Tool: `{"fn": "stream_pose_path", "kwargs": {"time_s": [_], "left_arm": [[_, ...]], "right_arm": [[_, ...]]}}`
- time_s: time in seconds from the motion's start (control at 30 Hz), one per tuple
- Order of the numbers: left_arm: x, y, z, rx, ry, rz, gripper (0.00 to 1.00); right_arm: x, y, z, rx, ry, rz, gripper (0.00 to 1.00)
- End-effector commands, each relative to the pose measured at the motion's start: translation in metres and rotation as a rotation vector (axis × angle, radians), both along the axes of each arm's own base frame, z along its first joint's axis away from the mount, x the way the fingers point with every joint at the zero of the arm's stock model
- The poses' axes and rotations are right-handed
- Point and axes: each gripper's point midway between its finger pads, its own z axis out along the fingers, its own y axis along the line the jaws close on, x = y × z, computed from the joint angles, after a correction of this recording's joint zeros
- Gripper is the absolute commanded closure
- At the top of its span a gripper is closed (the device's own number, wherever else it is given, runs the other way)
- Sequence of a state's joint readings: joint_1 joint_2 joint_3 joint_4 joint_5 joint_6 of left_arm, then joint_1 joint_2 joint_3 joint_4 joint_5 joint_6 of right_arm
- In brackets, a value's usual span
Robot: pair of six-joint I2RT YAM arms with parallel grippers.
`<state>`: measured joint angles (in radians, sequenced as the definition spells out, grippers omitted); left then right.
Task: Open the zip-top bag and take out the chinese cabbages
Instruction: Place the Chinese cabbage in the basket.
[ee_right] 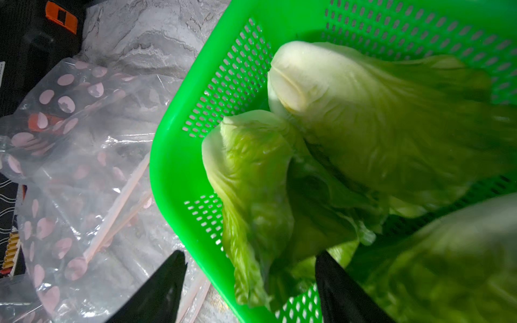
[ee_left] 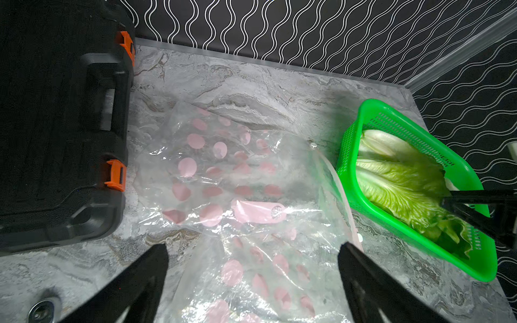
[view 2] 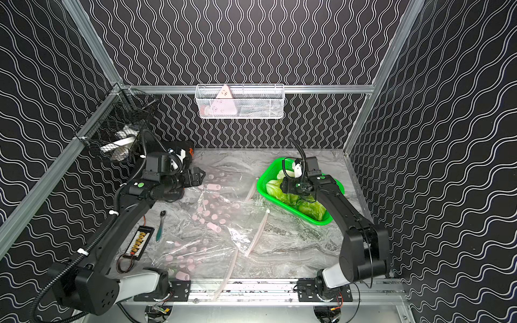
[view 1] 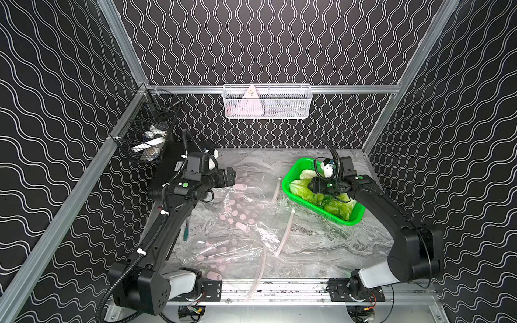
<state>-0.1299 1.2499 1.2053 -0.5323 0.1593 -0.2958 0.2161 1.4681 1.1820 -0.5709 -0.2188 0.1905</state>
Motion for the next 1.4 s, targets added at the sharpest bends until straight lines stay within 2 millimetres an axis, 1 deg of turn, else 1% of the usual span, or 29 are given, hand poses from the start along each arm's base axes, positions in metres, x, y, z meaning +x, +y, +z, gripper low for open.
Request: {"fn": "stream_pose_path", "kwargs": {"time_s": [0.0,0.07,0.13,0.2,0.27,0.33,0.37,0.43,0.5,0.57,0.6,0.7,0.77,0.8,0.87,0.9,0.97,1.03,1.13,1.27,1.33,1.37], "left_arm": [[0.001,0.001,0.007,0.002,-0.030,0.008,0.01],[0.002,0.002,0.006,0.001,-0.030,0.014,0.01],[0.003,0.002,0.006,-0.002,-0.032,0.017,0.00],[0.003,0.002,0.007,-0.010,-0.034,0.020,0.01],[0.004,0.001,0.008,-0.023,-0.037,0.025,0.01],[0.003,0.000,0.008,-0.033,-0.034,0.024,0.01],[0.004,0.000,0.007,-0.035,-0.029,0.027,0.01],[0.003,0.001,0.005,-0.029,-0.019,0.032,0.01],[0.001,0.003,0.002,-0.010,-0.005,0.032,0.01],[0.001,0.005,-0.002,0.010,0.006,0.034,0.01],[0.000,0.006,-0.003,0.016,0.009,0.036,0.01],[0.000,0.007,-0.007,0.017,0.024,0.041,0.01],[-0.001,0.004,-0.011,0.009,0.040,0.030,0.01],[-0.001,0.003,-0.012,0.003,0.045,0.023,0.01],[-0.001,0.000,-0.014,-0.004,0.053,0.012,0.01],[-0.001,0.000,-0.014,-0.008,0.051,0.010,0.01],[0.000,-0.003,-0.012,-0.022,0.042,0.001,0.01],[0.001,-0.005,-0.007,-0.039,0.018,-0.007,0.01],[0.001,-0.006,0.008,-0.046,-0.061,-0.014,0.01],[-0.006,0.001,0.033,-0.034,-0.255,-0.001,0.01],[-0.011,0.004,0.047,-0.027,-0.366,0.006,0.01],[-0.015,0.005,0.054,-0.039,-0.420,0.011,0.01]], "right_arm": [[-0.014,-0.012,0.015,-0.048,0.008,-0.021,0.27],[-0.008,-0.012,0.028,-0.033,-0.059,-0.041,0.28],[0.001,-0.006,0.038,0.009,-0.119,-0.037,0.31],[0.010,0.011,0.046,0.092,-0.141,0.005,0.38],[0.020,0.027,0.047,0.181,-0.142,0.036,0.45],[0.029,0.037,0.041,0.243,-0.130,0.047,0.46],[0.035,0.039,0.034,0.259,-0.119,0.036,0.47],[0.041,0.042,0.019,0.282,-0.093,0.028,0.52],[0.043,0.041,-0.002,0.276,-0.068,0.015,0.59],[0.040,0.031,-0.028,0.256,-0.036,-0.021,0.65],[0.039,0.026,-0.036,0.254,-0.031,-0.040,0.68],[0.036,0.003,-0.064,0.209,-0.042,-0.134,0.71],[0.030,-0.010,-0.086,0.153,-0.043,-0.179,0.73],[0.027,-0.013,-0.093,0.141,-0.036,-0.181,0.74],[0.022,-0.011,-0.107,0.140,-0.013,-0.163,0.74],[0.021,-0.010,-0.108,0.147,-0.003,-0.155,0.74],[0.021,-0.002,-0.101,0.178,-0.010,-0.114,0.73],[0.023,0.004,-0.083,0.200,-0.028,-0.085,0.69],[0.023,0.008,-0.049,0.204,-0.061,-0.042,0.61],[0.016,0.009,0.003,0.186,-0.108,0.006,0.48],[0.012,0.006,0.027,0.170,-0.147,0.013,0.45],[0.011,0.000,0.038,0.150,-0.174,-0.006,0.42]]}}
